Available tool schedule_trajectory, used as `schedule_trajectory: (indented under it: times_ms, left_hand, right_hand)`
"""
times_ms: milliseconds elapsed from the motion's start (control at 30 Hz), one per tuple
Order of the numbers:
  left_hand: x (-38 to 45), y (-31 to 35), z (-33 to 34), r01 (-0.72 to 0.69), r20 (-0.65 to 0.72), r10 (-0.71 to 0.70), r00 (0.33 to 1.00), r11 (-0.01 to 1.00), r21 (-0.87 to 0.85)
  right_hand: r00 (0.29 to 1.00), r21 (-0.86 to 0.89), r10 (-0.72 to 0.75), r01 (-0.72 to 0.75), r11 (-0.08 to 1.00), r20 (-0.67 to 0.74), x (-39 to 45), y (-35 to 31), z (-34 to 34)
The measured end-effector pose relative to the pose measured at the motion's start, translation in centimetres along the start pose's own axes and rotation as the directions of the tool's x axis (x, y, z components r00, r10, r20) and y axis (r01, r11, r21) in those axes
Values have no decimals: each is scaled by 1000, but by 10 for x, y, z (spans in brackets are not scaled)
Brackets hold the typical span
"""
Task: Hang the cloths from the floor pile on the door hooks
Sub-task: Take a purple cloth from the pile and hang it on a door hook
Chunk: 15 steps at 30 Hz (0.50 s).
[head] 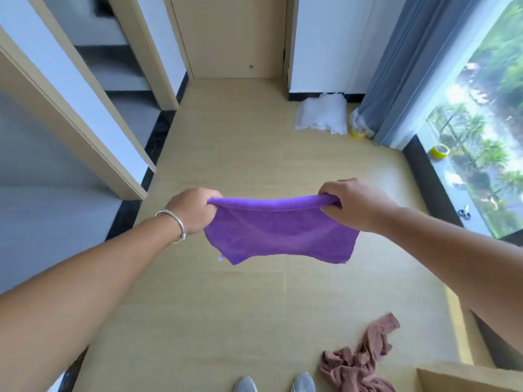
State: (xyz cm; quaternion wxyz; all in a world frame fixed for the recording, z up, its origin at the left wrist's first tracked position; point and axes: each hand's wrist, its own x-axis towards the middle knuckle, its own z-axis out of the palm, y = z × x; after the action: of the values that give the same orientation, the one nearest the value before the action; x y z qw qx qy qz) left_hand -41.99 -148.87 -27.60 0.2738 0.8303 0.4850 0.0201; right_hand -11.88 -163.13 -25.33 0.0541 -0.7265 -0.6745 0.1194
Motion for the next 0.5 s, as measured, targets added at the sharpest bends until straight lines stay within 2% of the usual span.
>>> schedule_trajectory:
  times_ms: [67,167,267,500]
  left_hand:
    - [-5,30,-46,-54,-38,55,998,998,17]
    - [-10,68,-102,-103,-77,108,991,993,64]
    - [-14,102,-148,-68,-130,98,987,974,216]
    - [-36,172,-238,-7,-369,141,919,940,340]
  right_hand:
    - [1000,-69,15,-16,998,-4,-4,-5,-51]
    - [994,-161,36,-53,985,-106,-10,-9,-116]
    - [983,-245,53,-97,965,-177,-14,-13,-169]
    - [990,-115,53,-68,991,-133,-13,-20,-265]
